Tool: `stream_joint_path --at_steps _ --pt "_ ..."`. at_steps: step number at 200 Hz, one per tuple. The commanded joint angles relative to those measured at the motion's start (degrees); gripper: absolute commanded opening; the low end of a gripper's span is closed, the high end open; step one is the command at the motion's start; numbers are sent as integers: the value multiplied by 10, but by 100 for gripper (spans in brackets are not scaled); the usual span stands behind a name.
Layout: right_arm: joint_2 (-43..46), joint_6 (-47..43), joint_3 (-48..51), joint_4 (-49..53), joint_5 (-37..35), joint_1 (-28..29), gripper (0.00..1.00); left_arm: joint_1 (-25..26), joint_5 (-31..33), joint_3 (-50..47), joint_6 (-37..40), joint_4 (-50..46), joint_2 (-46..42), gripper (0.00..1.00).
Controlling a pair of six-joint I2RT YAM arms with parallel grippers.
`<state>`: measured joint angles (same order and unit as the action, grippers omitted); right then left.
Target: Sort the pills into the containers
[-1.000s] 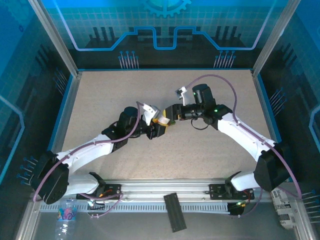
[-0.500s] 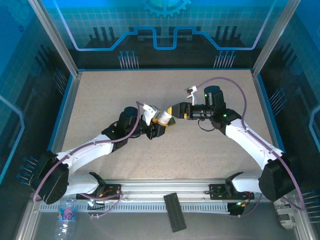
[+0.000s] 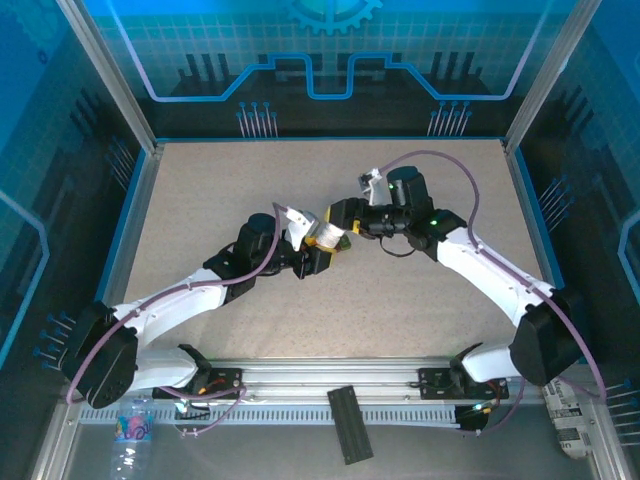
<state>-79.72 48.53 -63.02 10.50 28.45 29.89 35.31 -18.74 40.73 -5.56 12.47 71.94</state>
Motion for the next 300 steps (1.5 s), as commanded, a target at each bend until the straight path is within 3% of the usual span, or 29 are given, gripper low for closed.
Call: stream_joint_path --at_steps 1,28,55,111,224,300 --pt "-12 2 -17 5 -5 16 58 -2 -6 18 4 8 2 0" --pt "-10 -7 -7 1 0 19 39 -2 -5 16 3 9 1 0" --pt "2 -46 10 -8 20 13 31 -2 -7 17 3 10 0 0" --pt "15 -264 37 -12 135 -33 33 -2 -17 19 -4 9 -5 0" --pt "46 -251 65 -91 154 -47 34 -2 -23 9 -9 18 -8 0" --pt "49 -263 56 -60 139 -46 34 -2 -24 7 -12 30 -5 0"
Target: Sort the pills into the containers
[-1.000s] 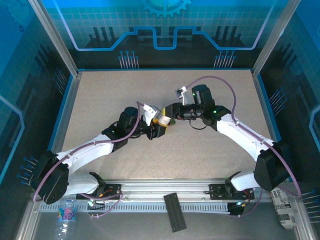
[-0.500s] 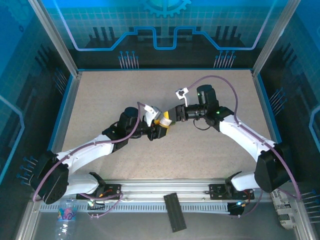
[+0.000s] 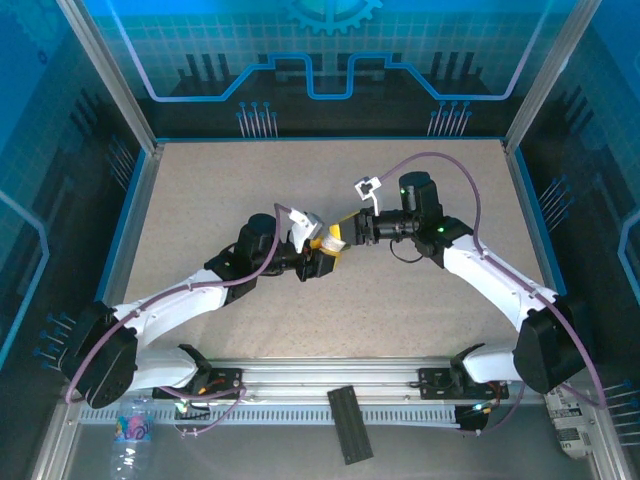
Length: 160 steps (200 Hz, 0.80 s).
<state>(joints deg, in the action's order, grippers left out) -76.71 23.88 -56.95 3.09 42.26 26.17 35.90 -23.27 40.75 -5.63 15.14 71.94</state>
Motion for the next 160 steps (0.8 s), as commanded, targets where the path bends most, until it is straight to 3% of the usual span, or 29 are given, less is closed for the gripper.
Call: stream_joint_path --at_steps 1,131,160 --pt "18 -16 -4 14 0 -9 34 -8 21 7 -11 3 -5 0" --pt "-1 66 0 -22 -72 41 45 -8 50 5 -20 27 -5 0" --pt "3 72 -10 -5 -89 40 57 -8 56 3 -16 23 -6 0"
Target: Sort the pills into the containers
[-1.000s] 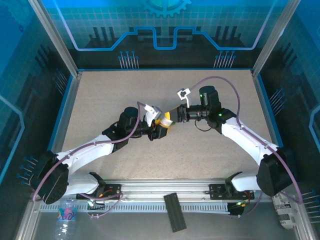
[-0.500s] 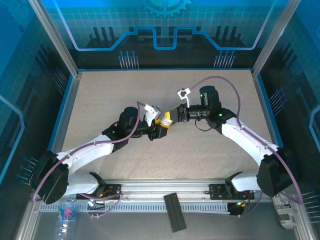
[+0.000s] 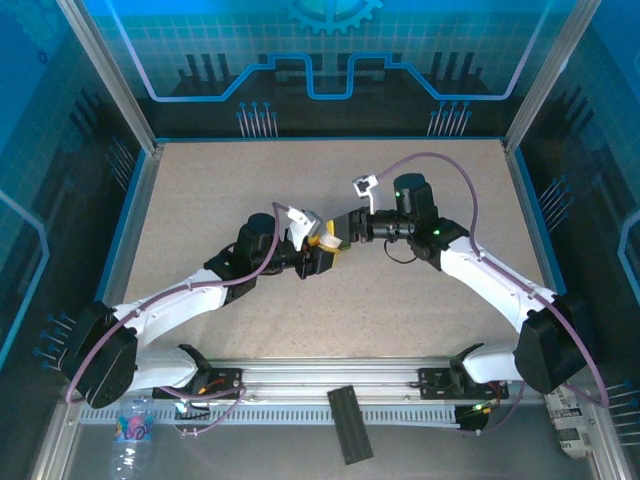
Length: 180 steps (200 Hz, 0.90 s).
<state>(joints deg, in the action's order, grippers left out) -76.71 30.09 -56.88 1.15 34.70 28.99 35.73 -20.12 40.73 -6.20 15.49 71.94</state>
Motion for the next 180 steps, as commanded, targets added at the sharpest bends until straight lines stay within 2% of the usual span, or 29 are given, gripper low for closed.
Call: stream_joint_path --at_steps 1,43,74,132,180 --pt "4 10 -11 14 -13 12 57 -6 24 3 -10 19 -6 0" --pt "16 24 -28 42 -25 2 73 -6 34 0 -5 18 -5 0" --pt "32 47 -18 33 -20 -12 79 -6 33 0 -4 18 -4 0" --pt "23 157 -34 47 -42 -22 82 -6 35 2 2 15 2 0" --pt "-2 159 -66 75 -60 13 76 -7 32 7 2 15 7 0"
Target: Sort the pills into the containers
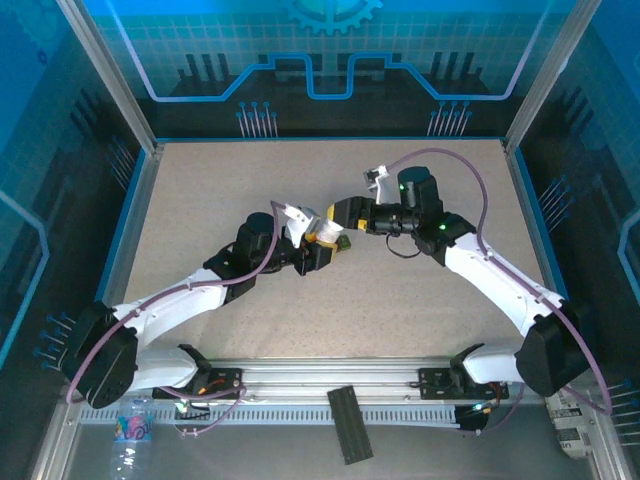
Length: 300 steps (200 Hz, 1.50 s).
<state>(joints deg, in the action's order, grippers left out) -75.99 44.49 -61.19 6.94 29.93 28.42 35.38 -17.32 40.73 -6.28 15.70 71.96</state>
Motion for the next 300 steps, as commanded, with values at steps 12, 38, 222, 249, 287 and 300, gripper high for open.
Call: stream_joint_path --at_steps 12,38,222,249,287,300 --pt "-13 15 -22 15 -11 24 72 -3 3 9 2 13 6 0" --pt "-17 10 -19 14 -10 26 61 -3 4 10 3 12 6 0" --pt "26 -112 78 -116 180 -71 80 -3 -21 5 -10 10 -9 0" --pt "43 -28 78 -113 131 -76 81 -2 -11 5 -1 8 -4 0" --pt "45 21 53 -17 15 -58 78 -2 -10 8 3 8 2 0" --pt "43 22 43 -5 0 -49 78 -2 -9 8 3 9 2 0"
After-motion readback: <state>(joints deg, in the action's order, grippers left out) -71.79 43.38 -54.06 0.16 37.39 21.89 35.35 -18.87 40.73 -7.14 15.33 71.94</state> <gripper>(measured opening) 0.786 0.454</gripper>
